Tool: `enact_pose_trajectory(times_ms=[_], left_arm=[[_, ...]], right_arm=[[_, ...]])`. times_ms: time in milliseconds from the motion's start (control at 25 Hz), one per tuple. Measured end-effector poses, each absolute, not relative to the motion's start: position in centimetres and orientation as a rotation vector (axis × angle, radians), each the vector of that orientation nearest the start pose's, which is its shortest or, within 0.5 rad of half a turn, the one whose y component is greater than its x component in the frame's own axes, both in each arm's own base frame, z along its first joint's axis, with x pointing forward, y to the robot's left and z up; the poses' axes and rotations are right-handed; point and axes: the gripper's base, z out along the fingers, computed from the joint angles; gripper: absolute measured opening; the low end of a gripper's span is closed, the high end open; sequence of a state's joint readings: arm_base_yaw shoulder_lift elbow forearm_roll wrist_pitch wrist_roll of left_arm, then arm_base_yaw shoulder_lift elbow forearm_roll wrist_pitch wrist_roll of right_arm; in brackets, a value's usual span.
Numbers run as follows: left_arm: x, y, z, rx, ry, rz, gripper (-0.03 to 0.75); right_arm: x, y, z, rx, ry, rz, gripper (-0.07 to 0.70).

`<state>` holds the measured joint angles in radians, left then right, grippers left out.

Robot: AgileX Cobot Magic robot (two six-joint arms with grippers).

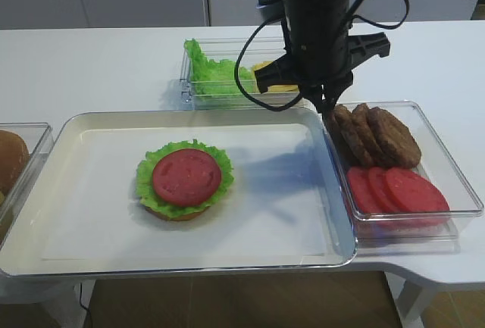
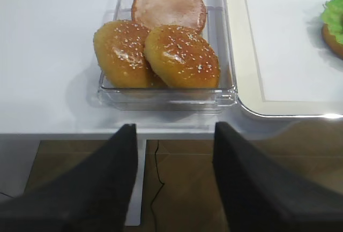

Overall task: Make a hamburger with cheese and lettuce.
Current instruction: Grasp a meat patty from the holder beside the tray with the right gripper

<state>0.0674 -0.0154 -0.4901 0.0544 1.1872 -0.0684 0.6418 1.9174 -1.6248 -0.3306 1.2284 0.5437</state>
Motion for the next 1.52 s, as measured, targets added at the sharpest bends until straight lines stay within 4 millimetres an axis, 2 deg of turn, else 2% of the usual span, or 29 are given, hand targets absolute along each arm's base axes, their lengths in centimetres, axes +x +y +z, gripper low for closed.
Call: enact_pose_trajectory(times_ms=[160,480,600,800,880,1120,1520], left_arm=[[-1.2,0.4,26.5,-0.154,2.159,0.066,0.344],[-1.2,0.4,26.5,-0.154,2.159,0.066,0.344],[-1.2,0.4,26.5,-0.154,2.159,0.066,0.344],[-1.2,0.4,26.5,-0.154,2.159,0.066,0.344],[-1.2,0.4,26.5,-0.154,2.159,0.066,0.344],[-1.2,0.4,26.5,-0.154,2.159,0.066,0.344],[-1.2,0.4,26.5,-0.154,2.159,0.066,0.344]], right_arm=[[33.2,21.3,26.7,-0.26,2.81,-0.263,0.021],[33.0,21.0,27.6,-0.254,2.79,-0.25,0.011],[33.0,21.0,27.6,-0.238,2.791,-0.247,0.055],[32.9,21.1,27.5,-0.226,2.797,-0.236,0.254],[32.9,21.1,27.5,-0.225,2.8,-0.231,0.302],[33.3,21.4,26.2,-0.234,2.827,-0.256,0.279],[33.5,21.4,25.8,-0.221,2.824,-0.28,0.262]])
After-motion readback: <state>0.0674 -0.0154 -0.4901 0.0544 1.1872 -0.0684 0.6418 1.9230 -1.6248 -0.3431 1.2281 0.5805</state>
